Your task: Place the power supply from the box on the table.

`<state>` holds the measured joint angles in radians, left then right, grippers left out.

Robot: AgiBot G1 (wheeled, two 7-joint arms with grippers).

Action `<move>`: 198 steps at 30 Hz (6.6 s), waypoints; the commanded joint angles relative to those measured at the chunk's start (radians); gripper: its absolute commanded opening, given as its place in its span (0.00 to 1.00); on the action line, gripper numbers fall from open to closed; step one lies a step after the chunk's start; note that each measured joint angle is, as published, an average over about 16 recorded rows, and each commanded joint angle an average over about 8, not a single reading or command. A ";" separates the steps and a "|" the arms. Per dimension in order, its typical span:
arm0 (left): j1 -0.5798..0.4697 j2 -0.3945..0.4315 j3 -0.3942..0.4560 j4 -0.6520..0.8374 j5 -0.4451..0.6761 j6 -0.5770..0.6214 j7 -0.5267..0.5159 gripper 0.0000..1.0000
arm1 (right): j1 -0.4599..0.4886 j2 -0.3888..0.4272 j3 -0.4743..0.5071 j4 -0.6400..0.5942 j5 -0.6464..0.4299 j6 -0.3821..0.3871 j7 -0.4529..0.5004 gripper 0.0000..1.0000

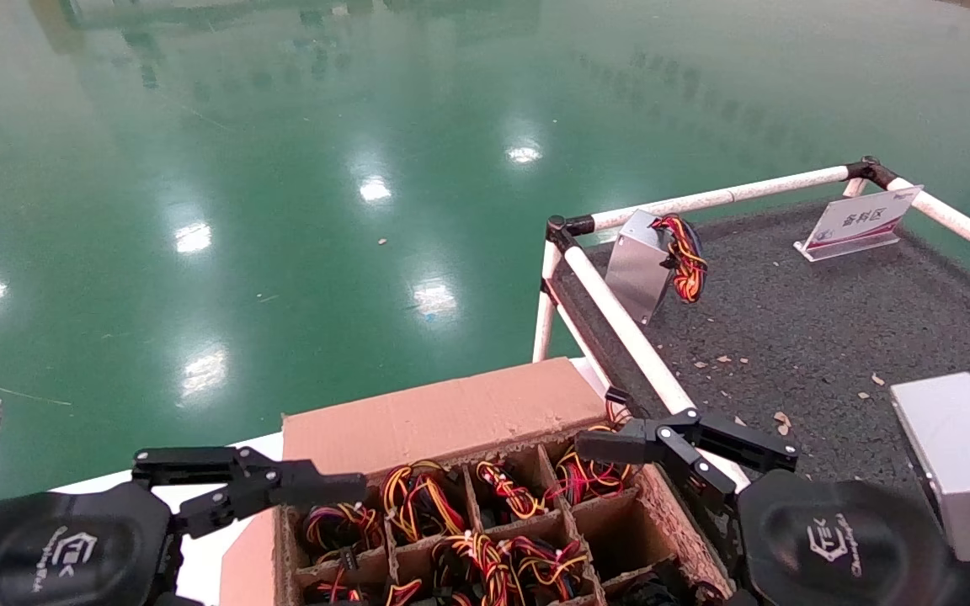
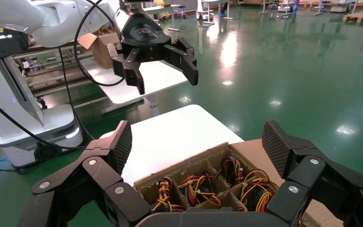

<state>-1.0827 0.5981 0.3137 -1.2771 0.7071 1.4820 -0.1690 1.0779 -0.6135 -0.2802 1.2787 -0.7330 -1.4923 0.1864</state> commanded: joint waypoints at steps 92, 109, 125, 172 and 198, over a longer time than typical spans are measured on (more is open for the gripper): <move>-0.001 -0.001 0.002 0.001 -0.001 0.000 0.001 1.00 | 0.149 -0.231 -0.230 -0.361 -0.483 0.087 -0.050 0.37; -0.001 -0.001 0.003 0.001 -0.002 -0.001 0.001 1.00 | 0.160 -0.258 -0.250 -0.417 -0.527 0.113 -0.063 0.00; -0.001 -0.001 0.003 0.001 -0.002 -0.001 0.002 1.00 | 0.161 -0.279 -0.264 -0.422 -0.561 0.150 -0.058 0.00; -0.001 -0.002 0.005 0.001 -0.003 -0.001 0.002 1.00 | 0.474 -0.103 -0.069 -0.169 -0.316 0.163 0.387 0.00; -0.002 -0.002 0.005 0.001 -0.003 -0.002 0.003 1.00 | 0.868 -0.047 -0.077 -0.784 -0.433 -0.033 0.114 0.00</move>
<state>-1.0843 0.5962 0.3190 -1.2764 0.7037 1.4803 -0.1663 1.9332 -0.6639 -0.3587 0.5028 -1.1648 -1.5172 0.3015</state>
